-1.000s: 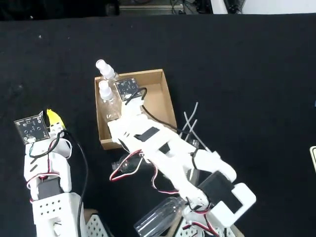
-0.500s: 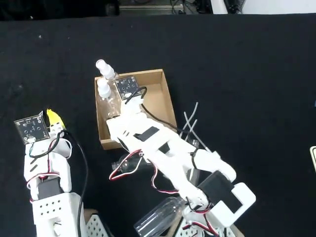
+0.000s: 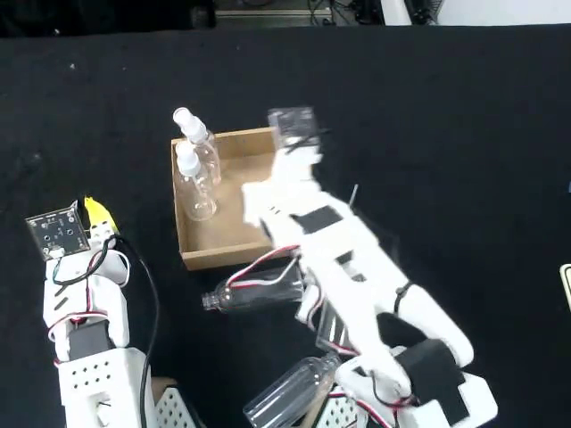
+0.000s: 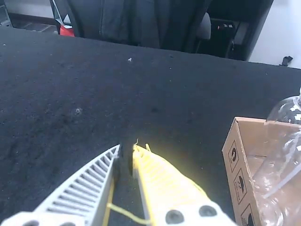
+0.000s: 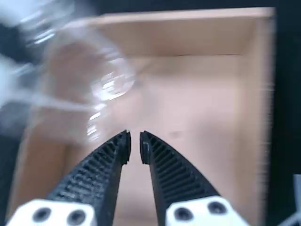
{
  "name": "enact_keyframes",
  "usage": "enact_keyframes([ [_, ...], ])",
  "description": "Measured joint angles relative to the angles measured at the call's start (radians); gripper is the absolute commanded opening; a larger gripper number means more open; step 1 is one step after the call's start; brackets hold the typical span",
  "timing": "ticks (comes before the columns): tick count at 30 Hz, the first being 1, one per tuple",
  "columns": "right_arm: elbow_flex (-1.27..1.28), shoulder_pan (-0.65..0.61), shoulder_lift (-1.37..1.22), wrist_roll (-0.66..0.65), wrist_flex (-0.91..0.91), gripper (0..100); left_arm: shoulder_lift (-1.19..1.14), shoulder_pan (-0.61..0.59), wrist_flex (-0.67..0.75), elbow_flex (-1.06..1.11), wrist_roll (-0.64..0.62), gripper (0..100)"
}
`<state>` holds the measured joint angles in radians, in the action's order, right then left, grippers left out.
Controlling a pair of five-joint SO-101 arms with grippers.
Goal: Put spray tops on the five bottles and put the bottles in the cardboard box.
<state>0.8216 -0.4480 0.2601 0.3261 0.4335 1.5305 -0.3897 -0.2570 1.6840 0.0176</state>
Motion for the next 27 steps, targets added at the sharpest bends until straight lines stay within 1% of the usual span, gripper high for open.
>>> enact_keyframes([
  [3,0.000,0.038,-0.031,0.000,-0.100,1.1,0.000,0.000,0.000,0.000,0.000,3],
  [9,0.000,0.038,-0.210,0.000,-0.376,1.1,0.000,0.000,0.000,0.000,0.000,3],
  [13,0.000,0.038,-0.302,0.000,-0.496,1.1,0.000,0.000,0.000,0.000,0.000,3],
  [16,-0.032,0.038,-0.374,0.000,-0.528,1.1,0.000,0.000,0.000,0.000,0.000,3],
  [22,-0.167,0.038,-0.511,0.003,-0.534,1.1,0.000,0.000,0.000,0.000,0.000,3],
  [27,-0.218,0.017,-0.566,0.003,-0.537,1.1,0.000,0.000,0.000,0.000,0.000,3],
])
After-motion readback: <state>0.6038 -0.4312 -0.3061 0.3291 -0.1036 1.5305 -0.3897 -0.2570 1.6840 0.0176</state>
